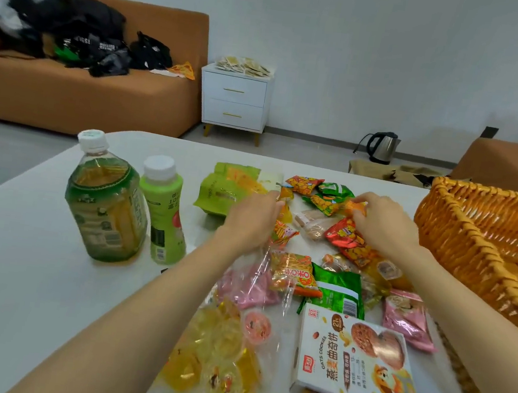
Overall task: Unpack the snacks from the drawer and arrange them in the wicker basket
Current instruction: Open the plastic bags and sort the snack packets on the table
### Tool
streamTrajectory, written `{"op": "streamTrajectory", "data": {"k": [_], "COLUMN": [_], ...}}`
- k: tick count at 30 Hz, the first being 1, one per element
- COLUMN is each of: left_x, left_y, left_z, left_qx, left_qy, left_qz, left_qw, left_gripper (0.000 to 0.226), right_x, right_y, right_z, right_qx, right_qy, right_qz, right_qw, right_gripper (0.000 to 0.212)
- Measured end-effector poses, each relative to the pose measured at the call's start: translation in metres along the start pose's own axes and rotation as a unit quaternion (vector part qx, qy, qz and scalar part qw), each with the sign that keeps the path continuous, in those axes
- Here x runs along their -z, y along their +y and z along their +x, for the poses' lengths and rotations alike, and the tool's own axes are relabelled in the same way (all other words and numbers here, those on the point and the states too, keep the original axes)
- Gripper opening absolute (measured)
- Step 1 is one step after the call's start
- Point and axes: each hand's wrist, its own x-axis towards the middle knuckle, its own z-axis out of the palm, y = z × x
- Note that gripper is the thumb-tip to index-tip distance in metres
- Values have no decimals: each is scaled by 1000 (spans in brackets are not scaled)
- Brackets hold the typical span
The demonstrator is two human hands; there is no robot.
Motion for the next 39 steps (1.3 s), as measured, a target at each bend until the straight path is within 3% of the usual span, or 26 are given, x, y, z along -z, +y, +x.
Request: {"op": "streamTrajectory", "data": {"k": [6,12,15,19,21,23,26,27,28,29,32,34,36,39], "left_x": [34,50,47,51,54,53,48,46,44,43,41,34,27,19], "left_y": [6,-1,-4,3,13,22,27,26,24,23,15,4,-8,-23], "left_z": [-33,-96,-120,-141,-153,-165,-180,-184,-188,-192,-204,-206,-206,-204], "left_qx": [-26,-26,5,-53,-106,-128,-124,-121,-117,-111,-71,-27,25,84], "left_qy": [6,-117,-73,18,20,13,-17,-27,-28,-25,-13,-14,-30,-69], "left_qz": [-83,-20,-12,-113,-136,-163,-238,-267,-284,-290,-287,-262,-255,-283], "left_qw": [996,993,997,992,985,978,963,956,951,950,955,965,966,953], "left_gripper": [38,50,51,15,10,11,22,30,40,49,66,78,95,119], "right_x": [25,63,77,94,100,107,113,115,117,118,119,122,116,99], "right_y": [-16,-29,-33,-39,-41,-45,-42,-42,-43,-46,-57,-69,-76,-82], "right_z": [-39,-90,-114,-141,-151,-161,-168,-170,-172,-174,-165,-160,-146,-125], "right_qx": [-31,-43,-69,-101,-130,-162,-169,-165,-148,-129,-71,-11,-34,-21], "right_qy": [-56,-97,-120,-164,-184,-220,-272,-280,-273,-260,-240,-251,-248,-263], "right_qz": [78,160,209,304,367,451,557,570,542,478,364,366,436,354], "right_qw": [995,981,968,933,902,850,767,755,781,829,897,896,864,897], "right_gripper": [25,24,34,46,45,43,11,10,10,11,16,6,15,40]}}
